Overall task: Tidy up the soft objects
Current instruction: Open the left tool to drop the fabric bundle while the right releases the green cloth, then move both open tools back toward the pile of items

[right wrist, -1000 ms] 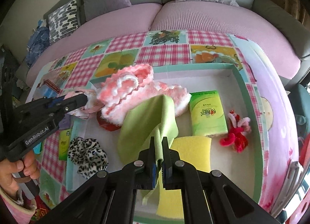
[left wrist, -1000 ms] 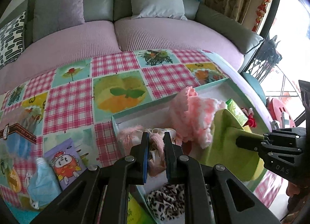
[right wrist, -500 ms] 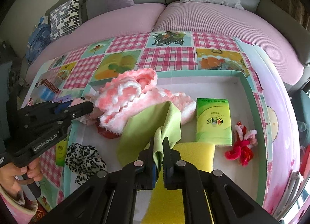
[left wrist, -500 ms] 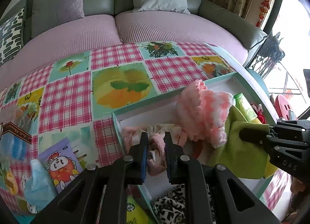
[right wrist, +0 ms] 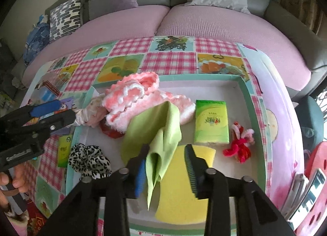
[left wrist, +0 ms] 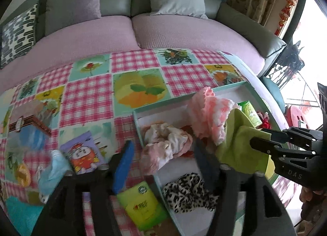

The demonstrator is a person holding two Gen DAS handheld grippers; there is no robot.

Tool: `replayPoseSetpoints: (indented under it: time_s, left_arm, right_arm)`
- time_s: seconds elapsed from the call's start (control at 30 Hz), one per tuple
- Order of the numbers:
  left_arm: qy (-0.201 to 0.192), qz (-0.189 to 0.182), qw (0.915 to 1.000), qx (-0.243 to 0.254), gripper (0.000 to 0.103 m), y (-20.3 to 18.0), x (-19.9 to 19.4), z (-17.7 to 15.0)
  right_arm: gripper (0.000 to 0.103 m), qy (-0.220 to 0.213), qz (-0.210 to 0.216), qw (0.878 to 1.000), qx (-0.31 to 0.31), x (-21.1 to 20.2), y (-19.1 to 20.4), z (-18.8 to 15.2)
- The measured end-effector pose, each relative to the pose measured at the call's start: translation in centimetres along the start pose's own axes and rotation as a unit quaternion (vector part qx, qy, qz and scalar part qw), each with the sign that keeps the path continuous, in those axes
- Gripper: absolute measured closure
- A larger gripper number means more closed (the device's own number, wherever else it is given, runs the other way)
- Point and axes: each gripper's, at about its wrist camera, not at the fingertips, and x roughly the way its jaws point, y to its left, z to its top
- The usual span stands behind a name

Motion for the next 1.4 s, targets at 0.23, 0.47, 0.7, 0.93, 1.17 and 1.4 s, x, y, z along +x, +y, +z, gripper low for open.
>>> replayPoseSetpoints:
  time_s: [0.23, 0.47, 0.7, 0.93, 1.17, 1.4]
  left_arm:
    - [-0.016, 0.037, 0.9991, -0.010, 0.027, 1.0, -1.3, -1.8]
    - [-0.010, 0.071, 0.9967, -0.037, 0.013, 3.0, -1.4, -4.2]
    - [0.006, 0.099, 0.9942, -0.041, 0.012, 4.3, -1.5, -5.8]
    - [0.020, 0.102, 0.9932, -0.053, 0.012, 5.5, -2.2, -6.8]
    - [0.021, 0.101, 0.9932, -0.054, 0.012, 6.1, -4.2, -7.7]
    - [0.008, 0.097, 0.9934, -0.060, 0.012, 7.0, -7.0, -8.2]
  right_arm:
    - [0.037, -0.002, -0.001, 1.000, 0.018, -0.8, -0.2, -1.7]
    - [0.018, -0.009, 0.004, 1.000, 0.025, -1.5, 0.8, -3.5]
    - [0.000, -0.021, 0.004, 0.999, 0.026, -2.3, 2.5, -5.0]
    - [0.000, -0.019, -0.002, 1.000, 0.024, -3.0, 4.1, -6.4]
    - [0.000, -0.012, -0.005, 0.999, 0.037, -4.1, 5.3, -7.6]
    - [0.000, -0.017, -0.009, 0.999, 0.028, -6.2, 7.3, -8.2]
